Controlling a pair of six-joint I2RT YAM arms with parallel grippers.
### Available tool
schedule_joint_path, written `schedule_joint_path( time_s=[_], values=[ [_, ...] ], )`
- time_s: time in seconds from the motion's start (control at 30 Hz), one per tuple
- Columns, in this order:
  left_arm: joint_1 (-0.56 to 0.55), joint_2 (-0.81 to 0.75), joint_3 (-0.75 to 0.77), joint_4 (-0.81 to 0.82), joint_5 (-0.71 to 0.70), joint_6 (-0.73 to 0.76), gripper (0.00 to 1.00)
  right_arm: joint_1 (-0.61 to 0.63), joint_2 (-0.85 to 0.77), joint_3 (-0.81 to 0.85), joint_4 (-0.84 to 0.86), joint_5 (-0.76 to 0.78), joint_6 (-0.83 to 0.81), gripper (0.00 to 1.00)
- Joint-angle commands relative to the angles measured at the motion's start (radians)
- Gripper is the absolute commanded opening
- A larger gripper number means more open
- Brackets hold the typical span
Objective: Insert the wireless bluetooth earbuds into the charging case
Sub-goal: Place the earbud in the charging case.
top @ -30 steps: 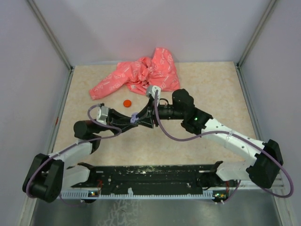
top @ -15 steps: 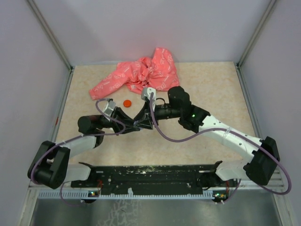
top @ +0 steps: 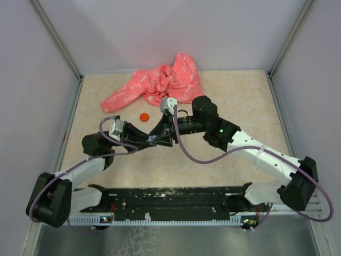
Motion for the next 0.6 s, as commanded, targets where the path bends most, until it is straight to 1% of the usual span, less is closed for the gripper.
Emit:
schedule_joint_path(
  time_s=[0.0,0.1,0.2,0.37,0.5,0.57],
  values=[
    [-0.001,-0.085,0.010,-0.082,-0.036,0.161,0.00,0.003,-0.019,0.061,0.022,0.006,-0.010,0.41],
    [-0.001,-0.110,0.007,-0.132,-0.052,0.203,0.00,0.003,-0.002,0.074,0.052,-0.032,0.015,0.42],
    [-0.001,-0.111,0.007,-0.130,-0.052,0.203,0.00,0.005,0.017,0.091,0.072,-0.065,0.028,0.43],
    [-0.001,-0.096,0.000,-0.054,-0.062,0.139,0.00,0.026,0.061,0.130,0.027,-0.102,-0.006,0.44],
    [-0.001,-0.071,-0.003,0.033,-0.059,0.075,0.00,0.030,0.078,0.129,0.013,-0.088,-0.028,0.44],
    [-0.001,-0.068,-0.004,0.040,-0.061,0.069,0.00,0.030,0.067,0.125,0.024,-0.076,-0.026,0.44]
  ],
)
